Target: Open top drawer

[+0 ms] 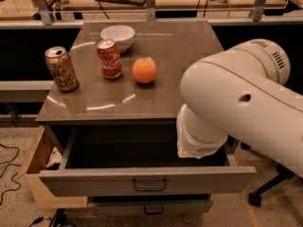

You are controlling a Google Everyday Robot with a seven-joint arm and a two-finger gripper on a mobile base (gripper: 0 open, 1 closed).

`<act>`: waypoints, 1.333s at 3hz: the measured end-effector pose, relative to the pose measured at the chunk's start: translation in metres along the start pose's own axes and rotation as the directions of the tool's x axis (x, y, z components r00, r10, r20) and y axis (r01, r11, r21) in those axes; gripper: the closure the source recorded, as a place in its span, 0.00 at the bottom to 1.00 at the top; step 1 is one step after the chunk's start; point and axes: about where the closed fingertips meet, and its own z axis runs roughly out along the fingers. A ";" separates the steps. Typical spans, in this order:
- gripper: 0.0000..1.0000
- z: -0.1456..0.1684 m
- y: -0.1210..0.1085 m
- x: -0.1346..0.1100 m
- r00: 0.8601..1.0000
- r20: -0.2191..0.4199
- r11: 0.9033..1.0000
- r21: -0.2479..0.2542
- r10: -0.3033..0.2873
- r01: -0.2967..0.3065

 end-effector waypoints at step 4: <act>1.00 0.120 0.009 -0.019 0.995 0.031 0.994 -0.049 -0.097 0.099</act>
Offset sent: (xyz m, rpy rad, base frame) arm 0.0208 0.0345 -0.1325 -0.0066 0.0430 0.1222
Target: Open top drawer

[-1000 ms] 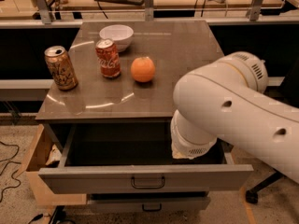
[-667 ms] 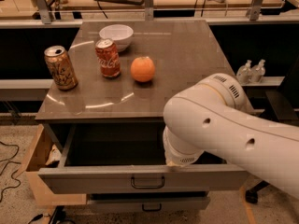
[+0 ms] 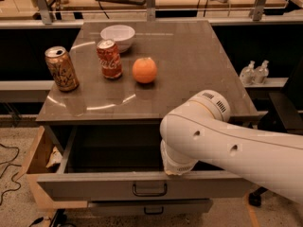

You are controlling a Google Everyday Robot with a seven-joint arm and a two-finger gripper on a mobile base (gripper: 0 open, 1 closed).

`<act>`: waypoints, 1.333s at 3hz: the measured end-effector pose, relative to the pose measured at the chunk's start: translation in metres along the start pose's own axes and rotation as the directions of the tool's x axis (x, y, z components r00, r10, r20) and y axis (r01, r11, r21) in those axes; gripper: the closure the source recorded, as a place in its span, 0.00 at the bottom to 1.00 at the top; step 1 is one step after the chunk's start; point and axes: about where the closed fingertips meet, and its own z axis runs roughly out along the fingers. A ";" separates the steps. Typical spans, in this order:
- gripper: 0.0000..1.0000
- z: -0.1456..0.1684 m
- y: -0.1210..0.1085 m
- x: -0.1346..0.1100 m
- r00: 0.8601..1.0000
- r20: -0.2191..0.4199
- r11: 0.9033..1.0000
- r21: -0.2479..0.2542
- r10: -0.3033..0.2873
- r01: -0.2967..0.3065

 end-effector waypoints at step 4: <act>1.00 0.051 0.044 0.008 0.998 -0.016 0.964 -0.263 -0.053 0.047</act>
Offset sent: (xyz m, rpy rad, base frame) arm 0.0007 0.0043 -0.0887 -0.0495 0.1730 0.0559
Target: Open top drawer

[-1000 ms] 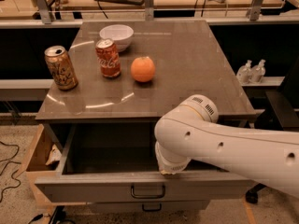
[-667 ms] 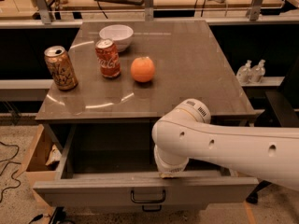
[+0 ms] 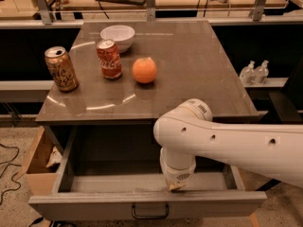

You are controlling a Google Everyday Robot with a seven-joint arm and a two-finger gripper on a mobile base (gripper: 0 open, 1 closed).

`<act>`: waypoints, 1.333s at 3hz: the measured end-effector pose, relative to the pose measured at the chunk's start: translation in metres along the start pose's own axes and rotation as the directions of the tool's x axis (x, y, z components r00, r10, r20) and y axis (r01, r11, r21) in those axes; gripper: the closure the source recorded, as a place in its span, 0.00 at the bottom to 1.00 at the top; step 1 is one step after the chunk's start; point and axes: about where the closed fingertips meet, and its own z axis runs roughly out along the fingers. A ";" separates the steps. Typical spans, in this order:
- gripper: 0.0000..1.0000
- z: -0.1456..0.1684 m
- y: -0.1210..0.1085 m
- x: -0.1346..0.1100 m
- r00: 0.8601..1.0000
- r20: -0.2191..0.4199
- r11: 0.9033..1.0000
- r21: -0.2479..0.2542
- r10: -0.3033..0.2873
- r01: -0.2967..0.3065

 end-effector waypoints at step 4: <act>0.84 -0.024 0.092 0.004 0.998 -0.019 0.991 -0.119 0.065 -0.067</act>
Offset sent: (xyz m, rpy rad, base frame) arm -0.0974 -0.0356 0.0398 -0.0831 0.1250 -0.0790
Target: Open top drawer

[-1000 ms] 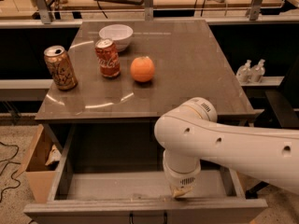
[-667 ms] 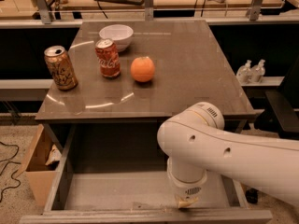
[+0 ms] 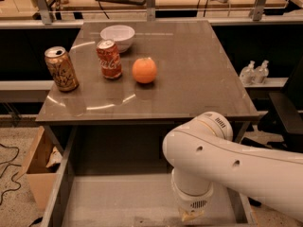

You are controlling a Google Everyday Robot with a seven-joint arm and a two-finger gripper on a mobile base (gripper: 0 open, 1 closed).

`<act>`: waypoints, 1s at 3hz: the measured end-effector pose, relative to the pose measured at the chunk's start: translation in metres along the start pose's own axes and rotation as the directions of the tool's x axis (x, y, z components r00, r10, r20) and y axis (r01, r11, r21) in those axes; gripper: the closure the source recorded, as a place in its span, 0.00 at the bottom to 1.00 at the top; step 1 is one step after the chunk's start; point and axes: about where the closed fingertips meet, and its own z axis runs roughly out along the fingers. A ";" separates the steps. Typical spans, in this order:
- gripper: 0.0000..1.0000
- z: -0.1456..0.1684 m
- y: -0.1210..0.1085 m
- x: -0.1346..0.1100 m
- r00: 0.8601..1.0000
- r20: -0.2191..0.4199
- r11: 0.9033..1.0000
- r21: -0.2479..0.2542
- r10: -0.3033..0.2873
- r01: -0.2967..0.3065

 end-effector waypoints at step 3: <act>0.13 0.000 0.001 0.000 1.000 -0.004 1.000 0.001 -0.002 0.002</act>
Offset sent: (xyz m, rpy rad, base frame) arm -0.0003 -0.0001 0.0001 -0.0008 -0.0005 0.0004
